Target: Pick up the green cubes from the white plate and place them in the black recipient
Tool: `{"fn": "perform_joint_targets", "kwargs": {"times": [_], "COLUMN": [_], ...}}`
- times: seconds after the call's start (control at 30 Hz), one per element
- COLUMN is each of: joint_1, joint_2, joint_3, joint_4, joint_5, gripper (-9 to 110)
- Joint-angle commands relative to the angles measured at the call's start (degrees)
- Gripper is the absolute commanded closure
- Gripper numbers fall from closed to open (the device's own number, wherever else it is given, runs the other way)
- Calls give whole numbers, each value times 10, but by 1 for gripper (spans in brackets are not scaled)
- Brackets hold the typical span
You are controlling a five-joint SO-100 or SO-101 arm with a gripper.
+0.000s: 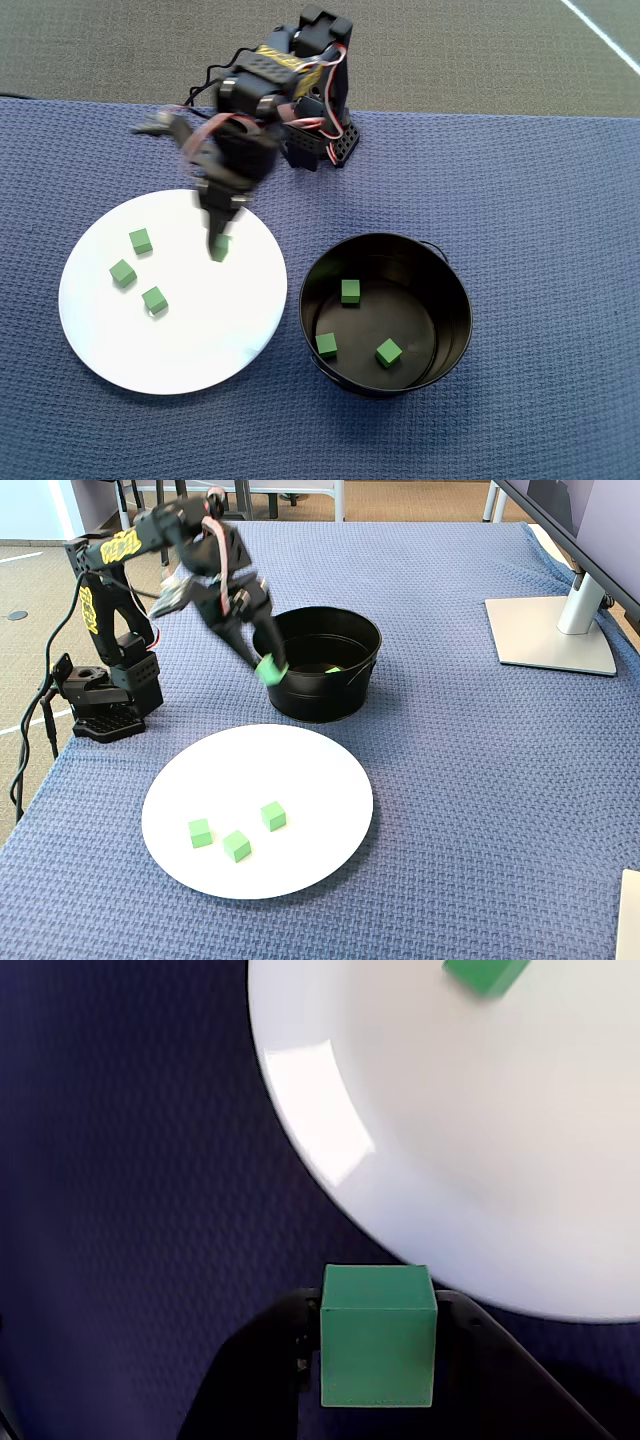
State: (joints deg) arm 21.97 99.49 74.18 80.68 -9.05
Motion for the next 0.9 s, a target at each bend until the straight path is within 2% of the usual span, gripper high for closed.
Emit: {"fn": "perform_joint_targets", "kwargs": {"times": [0.0, 0.2, 0.37, 0.43, 0.47, 0.57, 0.7, 0.87], "joint_1": [-127, -308, -357, -360, -359, -337, -260, -144], "joint_2": [79, 60, 49, 44, 43, 59, 82, 105], "joint_3": [73, 171, 221, 229, 228, 205, 96, 28], "joint_4": [-38, -139, -192, -193, -185, -159, -67, 15], "joint_5": [67, 133, 128, 99, 91, 83, 65, -65], "gripper": [102, 102, 101, 75, 69, 67, 71, 81]}}
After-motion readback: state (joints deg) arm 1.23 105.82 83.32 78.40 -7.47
